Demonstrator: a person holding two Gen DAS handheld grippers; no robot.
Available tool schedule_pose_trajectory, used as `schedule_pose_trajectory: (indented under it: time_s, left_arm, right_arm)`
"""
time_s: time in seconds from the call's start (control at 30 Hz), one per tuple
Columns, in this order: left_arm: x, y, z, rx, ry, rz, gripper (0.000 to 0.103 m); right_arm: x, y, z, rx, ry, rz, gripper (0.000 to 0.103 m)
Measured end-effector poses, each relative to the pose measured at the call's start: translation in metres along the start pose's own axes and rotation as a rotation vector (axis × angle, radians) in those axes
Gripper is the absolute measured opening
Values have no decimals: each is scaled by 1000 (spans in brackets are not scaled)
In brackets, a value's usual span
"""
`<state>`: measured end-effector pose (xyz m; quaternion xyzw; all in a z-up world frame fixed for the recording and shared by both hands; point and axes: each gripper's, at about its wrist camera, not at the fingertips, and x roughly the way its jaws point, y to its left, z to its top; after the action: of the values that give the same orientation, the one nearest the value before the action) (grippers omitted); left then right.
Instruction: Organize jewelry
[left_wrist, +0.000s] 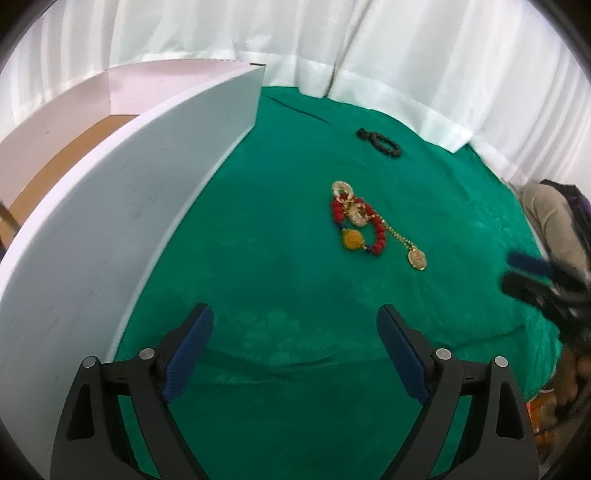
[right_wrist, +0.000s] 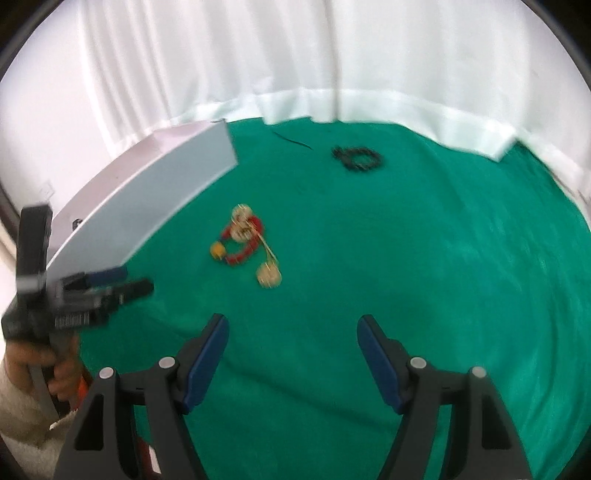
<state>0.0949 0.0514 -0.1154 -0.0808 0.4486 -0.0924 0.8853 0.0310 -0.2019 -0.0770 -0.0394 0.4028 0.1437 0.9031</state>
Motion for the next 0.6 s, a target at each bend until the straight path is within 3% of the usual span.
schedule_pose_trajectory:
  time_s: [0.13,0.2,0.37,0.6]
  left_arm:
    - [-2,8,-5,-24,5,-9,92]
    - [-5,11,-6,-27,0,-12,92]
    - [-9,17,-5,-46,-12,-19,92]
    - [-3,23,-7,-65,6,-28,92]
  right_arm:
    - [41,25,32,-134,43,90,73]
    - [63,33,46,-156,60,110,59]
    - [106,42,68,-186,82,141,40]
    - [137,48,74,-176,116,106,37]
